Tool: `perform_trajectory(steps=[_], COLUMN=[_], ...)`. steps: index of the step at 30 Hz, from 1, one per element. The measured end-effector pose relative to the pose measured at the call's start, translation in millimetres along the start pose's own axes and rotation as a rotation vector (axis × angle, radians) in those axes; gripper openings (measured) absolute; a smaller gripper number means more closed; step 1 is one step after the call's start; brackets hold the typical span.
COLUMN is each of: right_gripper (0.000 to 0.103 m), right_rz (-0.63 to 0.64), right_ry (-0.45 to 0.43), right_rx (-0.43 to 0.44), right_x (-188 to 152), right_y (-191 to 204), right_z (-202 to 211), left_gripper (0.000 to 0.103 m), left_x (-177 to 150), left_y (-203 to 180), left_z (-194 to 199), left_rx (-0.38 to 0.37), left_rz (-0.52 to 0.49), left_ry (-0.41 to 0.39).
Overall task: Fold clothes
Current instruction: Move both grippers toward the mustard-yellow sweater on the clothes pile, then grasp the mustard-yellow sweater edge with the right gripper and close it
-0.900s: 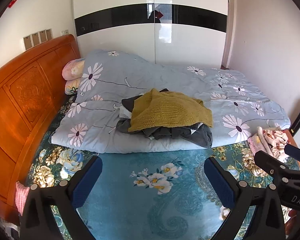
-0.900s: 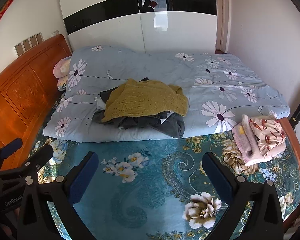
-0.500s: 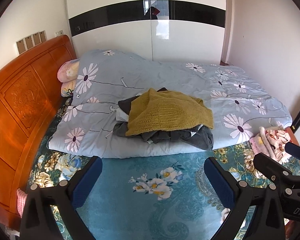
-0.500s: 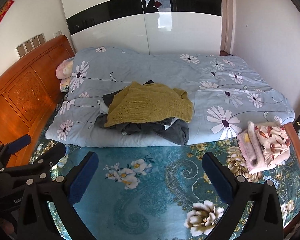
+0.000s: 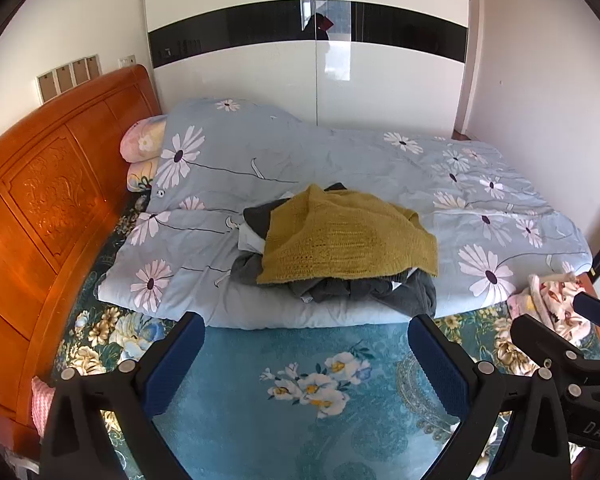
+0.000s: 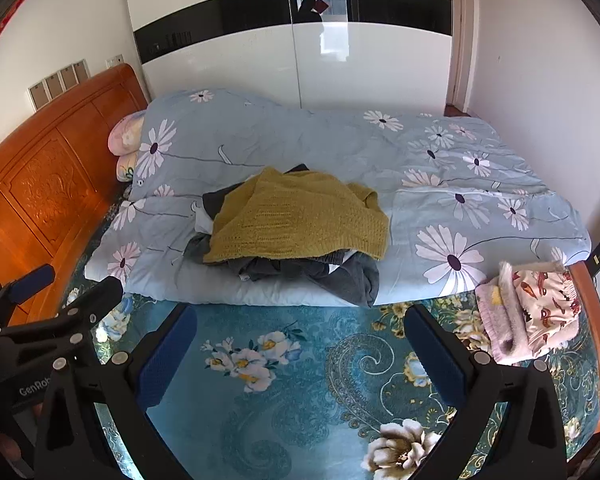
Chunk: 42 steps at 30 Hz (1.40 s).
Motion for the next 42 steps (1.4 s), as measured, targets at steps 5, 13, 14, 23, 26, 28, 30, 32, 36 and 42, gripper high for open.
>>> perform_trajectory(steps=[5,13,14,23,26,28,30,32,36,42], right_gripper=[0.103,0.103,0.103,0.103,0.103,0.103,0.103,0.103,0.103,0.103], right_rz=[0.011,0.014,0.015,0.030,0.039,0.042,0.047,0.055,0.068,0.081], right_ry=[0.019,0.075,0.083,0.142,0.155,0.167,0.176,0.185,0.196,0.184], right_rx=[-0.004,-0.016,-0.018,-0.032,-0.036,-0.036,-0.038,-0.042,-0.043,-0.010], right_x=[5,13,14,20,21,20,20,20,19,19], right_y=[-2,-11,-13,-22,-24,-24,-24,-24,-20,-13], right_z=[-17,-64,-70,-126,-140,-149,-156,-163,-171,-173], left_gripper=[0.103,0.103,0.103,0.103,0.103,0.103,0.103,0.103,0.103,0.103], left_x=[6,12,13,14,14,13,13,12,11,3], left_y=[0,-5,-6,-3,-1,1,3,5,9,17], left_z=[-18,-66,-74,-131,-143,-149,-154,-160,-169,-160], left_rx=[0.000,-0.005,-0.005,-0.001,0.001,0.003,0.005,0.007,0.010,0.014], left_rz=[0.008,0.012,0.015,0.026,0.035,0.039,0.044,0.048,0.058,0.069], left_ry=[0.017,0.071,0.080,0.131,0.141,0.147,0.153,0.158,0.168,0.158])
Point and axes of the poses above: each gripper's, at about its wrist camera, not at the fingertips, and z roughly against the way its jaws point, y to its left, x to its top, the point moved 7 cm from there along -z, roughly the way its jaws point, and after that the axes turned 3 degrees about x, right-handed, at the moved point
